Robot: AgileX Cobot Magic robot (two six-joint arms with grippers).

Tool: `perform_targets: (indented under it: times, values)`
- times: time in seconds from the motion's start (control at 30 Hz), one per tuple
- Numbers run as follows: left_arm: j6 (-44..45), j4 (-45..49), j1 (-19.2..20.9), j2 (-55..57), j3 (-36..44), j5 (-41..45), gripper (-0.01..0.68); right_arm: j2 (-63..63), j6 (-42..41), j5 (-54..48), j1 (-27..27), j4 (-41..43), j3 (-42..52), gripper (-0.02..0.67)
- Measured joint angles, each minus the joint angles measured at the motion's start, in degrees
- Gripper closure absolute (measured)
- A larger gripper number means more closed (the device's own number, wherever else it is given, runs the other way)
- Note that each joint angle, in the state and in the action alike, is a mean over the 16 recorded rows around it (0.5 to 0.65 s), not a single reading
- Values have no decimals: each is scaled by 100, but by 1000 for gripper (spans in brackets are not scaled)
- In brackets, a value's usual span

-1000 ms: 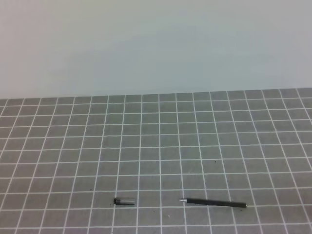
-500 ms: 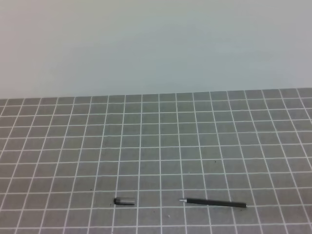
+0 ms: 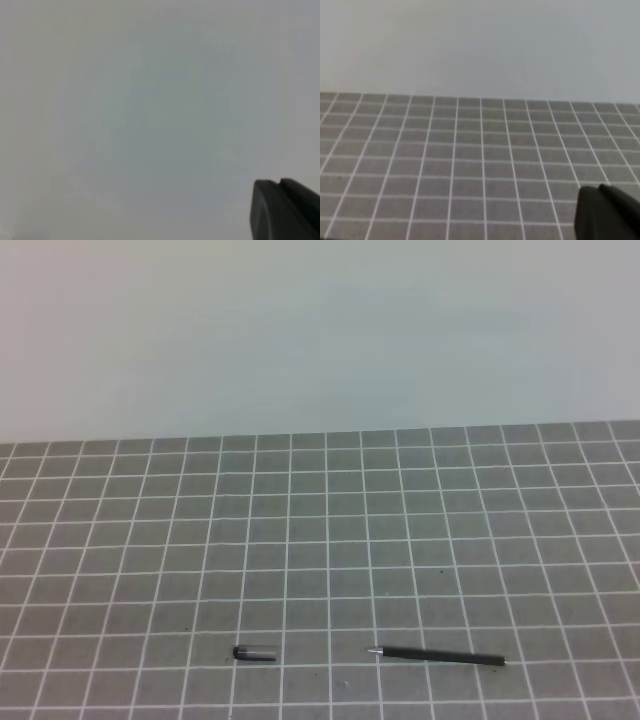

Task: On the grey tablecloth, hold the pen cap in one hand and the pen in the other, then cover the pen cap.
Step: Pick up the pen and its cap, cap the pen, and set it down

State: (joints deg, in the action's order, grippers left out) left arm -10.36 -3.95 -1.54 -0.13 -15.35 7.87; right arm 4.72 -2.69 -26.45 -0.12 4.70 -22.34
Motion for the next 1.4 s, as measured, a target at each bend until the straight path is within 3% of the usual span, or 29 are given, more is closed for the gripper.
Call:
perform_targets:
  times: [0.33, 0.67, 0.9, 1.2, 1.4]
  values:
    - [301, -294, 0, 466, -157, 624, 675, 2225, -1760, -1222, 6, -1427, -1351, 645]
    - [1464, -1407, 0, 1831, -440, 1385, 676, 5291, -3579, -2120, 96, -2668, -2770, 645]
    - [2422, -2237, 0, 2684, -611, 1757, 675, 7064, -4067, -2725, 593, -2625, -3705, 645]
    - [3057, -2885, 0, 3255, -715, 1925, 675, 8773, -4457, -3003, 1758, -2106, -4622, 639]
    - [3149, -3091, 0, 3368, -719, 1890, 675, 9622, -4483, -2873, 2483, -1568, -5036, 559]
